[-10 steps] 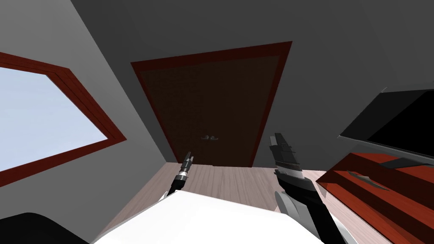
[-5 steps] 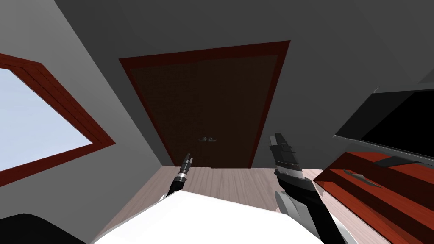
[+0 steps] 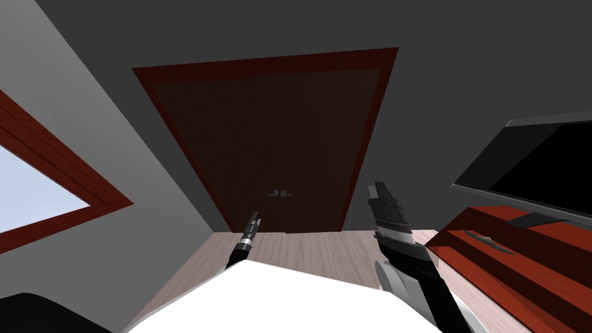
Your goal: Pull the door open
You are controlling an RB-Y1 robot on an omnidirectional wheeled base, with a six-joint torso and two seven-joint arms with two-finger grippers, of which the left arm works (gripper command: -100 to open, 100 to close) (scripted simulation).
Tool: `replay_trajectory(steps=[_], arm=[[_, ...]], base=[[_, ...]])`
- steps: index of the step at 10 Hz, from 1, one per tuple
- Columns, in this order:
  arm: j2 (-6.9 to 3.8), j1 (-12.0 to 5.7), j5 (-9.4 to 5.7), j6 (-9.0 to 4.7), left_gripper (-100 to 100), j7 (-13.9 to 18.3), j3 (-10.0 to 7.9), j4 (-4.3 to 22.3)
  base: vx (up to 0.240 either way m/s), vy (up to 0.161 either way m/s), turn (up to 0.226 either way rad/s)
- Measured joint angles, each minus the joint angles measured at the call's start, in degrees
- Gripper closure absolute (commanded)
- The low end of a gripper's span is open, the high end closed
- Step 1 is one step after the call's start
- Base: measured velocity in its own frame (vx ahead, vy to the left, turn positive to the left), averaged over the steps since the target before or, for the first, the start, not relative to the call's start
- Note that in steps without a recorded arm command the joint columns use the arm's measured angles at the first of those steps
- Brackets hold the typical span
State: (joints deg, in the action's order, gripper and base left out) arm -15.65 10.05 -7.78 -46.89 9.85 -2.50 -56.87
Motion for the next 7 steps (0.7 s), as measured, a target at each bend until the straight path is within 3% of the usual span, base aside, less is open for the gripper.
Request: replay_trajectory(steps=[7], arm=[[-1.5,-1.83,-0.25,-1.13,-100,2.0,-0.56,7.1]], base=[[0.105,-0.004,-0.053]])
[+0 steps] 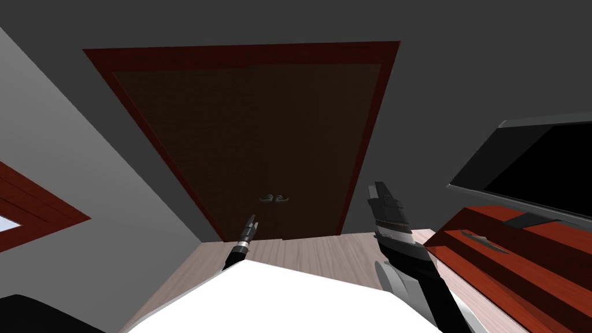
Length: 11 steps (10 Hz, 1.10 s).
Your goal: Pull the door open
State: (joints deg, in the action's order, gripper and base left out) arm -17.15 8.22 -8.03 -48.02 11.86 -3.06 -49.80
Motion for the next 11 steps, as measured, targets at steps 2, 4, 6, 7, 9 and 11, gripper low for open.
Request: replay_trajectory(steps=[2,4,6,7,9,11], arm=[[-0.28,-0.58,-0.04,-0.54,-100,0.4,-0.11,2.1],[-0.64,-1.44,-0.09,-1.19,-100,0.9,-0.22,4.5],[-1.08,0.92,-0.59,-0.07,-100,0.7,-1.23,2.2],[-1.5,1.04,-0.88,0.14,-100,0.6,-1.85,2.4],[-1.85,-0.19,-0.98,-1.1,-100,0.8,-2.03,5.4],[-2.98,0.17,-1.87,-1.08,-100,0.7,-3.84,7.6]], base=[[0.092,0.015,-0.04],[0.074,0.006,-0.032],[0.03,0.039,0.034],[0.008,0.019,-0.004],[0.011,0.018,-0.002],[0.118,0.058,-0.023]])
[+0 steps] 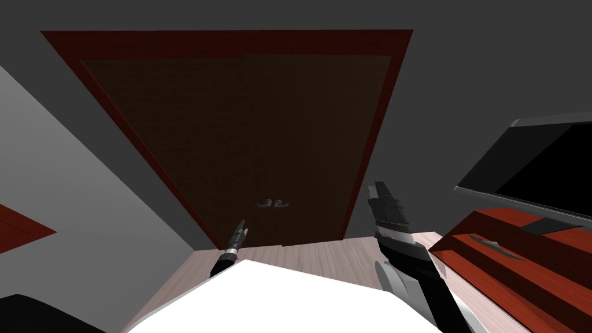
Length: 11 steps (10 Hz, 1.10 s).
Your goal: Pull the door open
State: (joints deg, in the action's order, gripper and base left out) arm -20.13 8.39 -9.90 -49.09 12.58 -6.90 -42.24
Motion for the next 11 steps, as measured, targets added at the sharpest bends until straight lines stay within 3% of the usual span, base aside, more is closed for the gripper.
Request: replay_trajectory(steps=[1,4,5,6,7,9,10,11], arm=[[-0.66,-0.56,-0.44,-1.09,-100,0.0,-0.91,2.9],[-0.7,0.39,-1.2,-0.35,-100,-0.5,-2.41,2.0],[-0.47,-0.46,-1.17,-0.65,-100,-0.6,-2.32,2.8],[0.42,-0.39,-0.97,-0.36,-100,-0.8,-1.9,1.2],[0.99,-2.68,-0.6,-1.19,-100,-0.7,-1.14,3.3],[1.65,-2.69,-0.42,-1.27,-100,-0.8,-0.75,2.3],[1.68,-2.68,-0.42,-1.18,100,-0.8,-0.74,2.2],[1.67,-2.69,-0.42,-1.23,100,-0.8,-0.74,2.2]], base=[[0.103,0.065,-0.02],[0.142,0.123,-0.103],[0.205,0.04,-0.194],[0.191,0.006,-0.206],[0.116,-0.028,-0.045],[0.03,-0.034,0.022],[0.0,0.0,0.0],[-0.008,0.007,-0.011]])
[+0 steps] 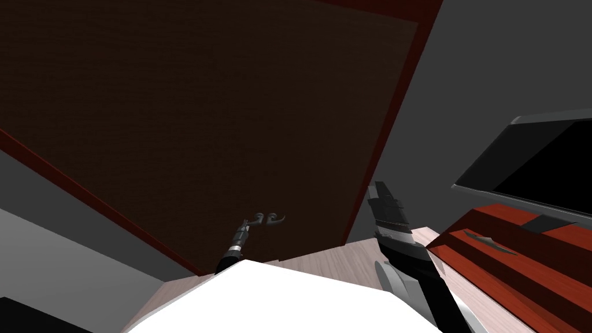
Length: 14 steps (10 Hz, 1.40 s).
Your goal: Pull the door open
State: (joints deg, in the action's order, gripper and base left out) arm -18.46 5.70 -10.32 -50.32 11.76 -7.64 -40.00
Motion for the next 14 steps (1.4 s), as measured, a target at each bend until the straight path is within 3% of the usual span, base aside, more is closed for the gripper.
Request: replay_trajectory(steps=[5,6,7,8,9,10,12,14], arm=[[0.09,-0.06,0.05,-0.02,100,0.0,0.1,0.0],[-0.4,0.53,0.01,0.16,100,0.2,0.03,-0.7],[-1.42,0.02,0.05,-0.99,100,0.9,0.11,1.3],[-1.58,0.05,0.08,-1.42,100,1.2,0.16,2.0],[-1.39,0.63,0.11,-1.12,100,1.1,0.2,1.6],[-1.89,1.8,0.2,-0.96,100,1.5,0.4,0.5],[-3.22,2.48,0.63,-1.94,100,3.0,1.21,0.6],[-3.73,3.01,1.32,-2.6,100,4.2,2.5,-0.2]], base=[[-0.027,0.004,-0.007],[-0.216,0.01,-0.072],[-0.137,-0.02,-0.023],[-0.049,-0.032,0.025],[-0.119,-0.041,-0.088],[-0.177,-0.039,-0.124],[-0.203,0.016,-0.137],[-0.193,0.057,-0.143]])
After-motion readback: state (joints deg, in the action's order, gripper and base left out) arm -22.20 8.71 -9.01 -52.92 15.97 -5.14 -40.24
